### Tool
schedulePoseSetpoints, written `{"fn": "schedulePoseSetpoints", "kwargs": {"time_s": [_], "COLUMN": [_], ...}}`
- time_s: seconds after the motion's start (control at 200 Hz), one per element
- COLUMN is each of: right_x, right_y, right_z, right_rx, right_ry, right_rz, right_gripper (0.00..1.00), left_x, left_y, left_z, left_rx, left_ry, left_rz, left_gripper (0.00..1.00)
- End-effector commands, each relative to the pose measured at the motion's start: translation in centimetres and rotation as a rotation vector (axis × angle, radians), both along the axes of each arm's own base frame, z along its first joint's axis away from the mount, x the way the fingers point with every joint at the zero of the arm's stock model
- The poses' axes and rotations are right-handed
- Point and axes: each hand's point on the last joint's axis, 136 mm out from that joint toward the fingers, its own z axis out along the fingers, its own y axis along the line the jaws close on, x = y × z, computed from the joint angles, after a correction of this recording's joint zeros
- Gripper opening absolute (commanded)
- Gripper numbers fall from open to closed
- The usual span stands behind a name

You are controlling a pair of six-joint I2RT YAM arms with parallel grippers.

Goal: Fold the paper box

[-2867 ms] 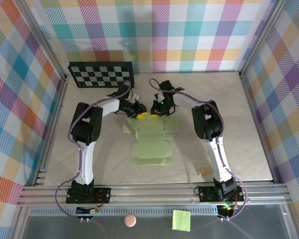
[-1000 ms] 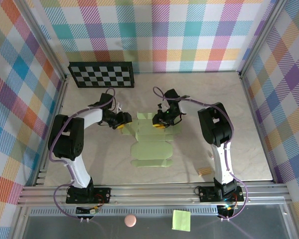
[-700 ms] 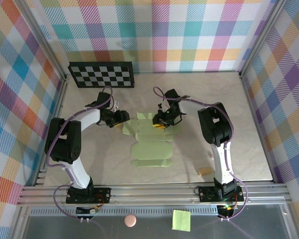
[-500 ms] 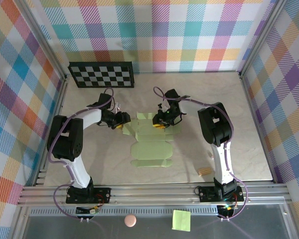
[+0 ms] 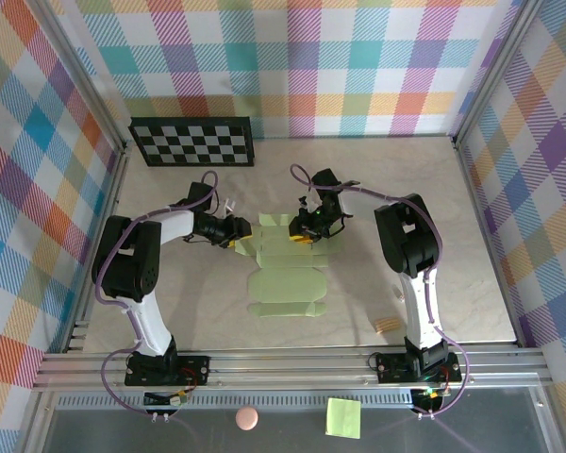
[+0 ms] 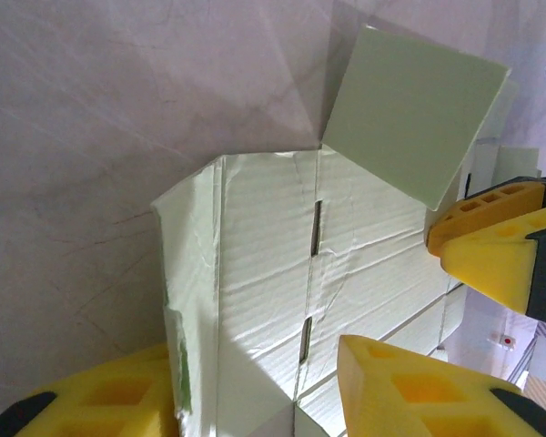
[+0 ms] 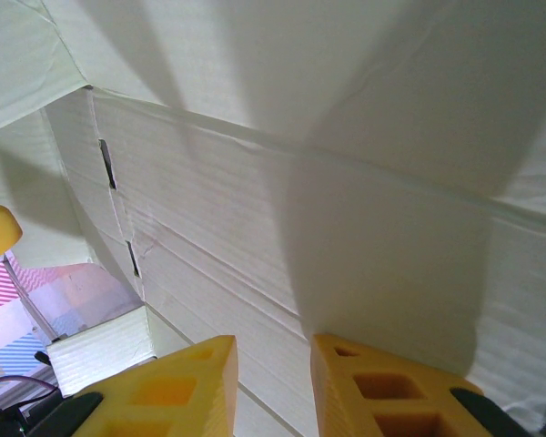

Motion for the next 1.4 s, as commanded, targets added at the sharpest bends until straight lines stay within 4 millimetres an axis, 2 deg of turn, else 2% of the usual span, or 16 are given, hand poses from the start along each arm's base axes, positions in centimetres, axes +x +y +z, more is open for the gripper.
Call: {"fn": "schedulePoseSetpoints", "kwargs": {"time_s": [0.0,0.21,0.61,0.755,0.88,0.96,1.065,1.19,1.395], "right_x": [-0.6,-0.6,-0.6,-0.5,-0.4,-0.1,0.5,1.5,2.4], "right_y": [-0.7,-0.7,-0.8,-0.8,-0.9,-1.0,-1.3,-2.4,-4.7], "right_z": [-2.0,-2.0,-1.9,-1.6,-0.7,0.5,3.2,7.4,15.9], "right_rx": [-0.047,-0.047,-0.047,-0.046,-0.045,-0.041,-0.014,0.018,0.065], "right_ry": [0.043,0.046,0.045,0.038,0.012,-0.033,-0.113,-0.23,-0.481], "right_rz": [-0.013,-0.013,-0.014,-0.015,-0.015,-0.017,-0.02,-0.035,-0.017], "right_gripper": [0.29,0.29,0.29,0.29,0.29,0.28,0.28,0.29,0.3], "left_x": [-0.6,-0.8,-0.4,-0.4,-0.1,0.1,0.4,0.7,0.6], "left_y": [-0.1,-0.7,-1.3,-1.1,-1.4,-1.6,-1.8,-2.2,-2.8], "left_z": [-0.9,-1.4,-0.1,0.3,1.5,2.6,4.6,7.5,14.3], "left_rx": [0.003,-0.015,-0.051,-0.04,-0.063,-0.08,-0.096,-0.119,-0.164], "left_ry": [0.024,0.027,-0.02,-0.04,-0.077,-0.11,-0.165,-0.241,-0.408], "left_rz": [-0.009,-0.029,-0.036,-0.033,-0.044,-0.053,-0.069,-0.095,-0.174], "left_gripper": [0.42,0.34,0.22,0.13,0.07,0.03,0.0,0.0,0.0]}}
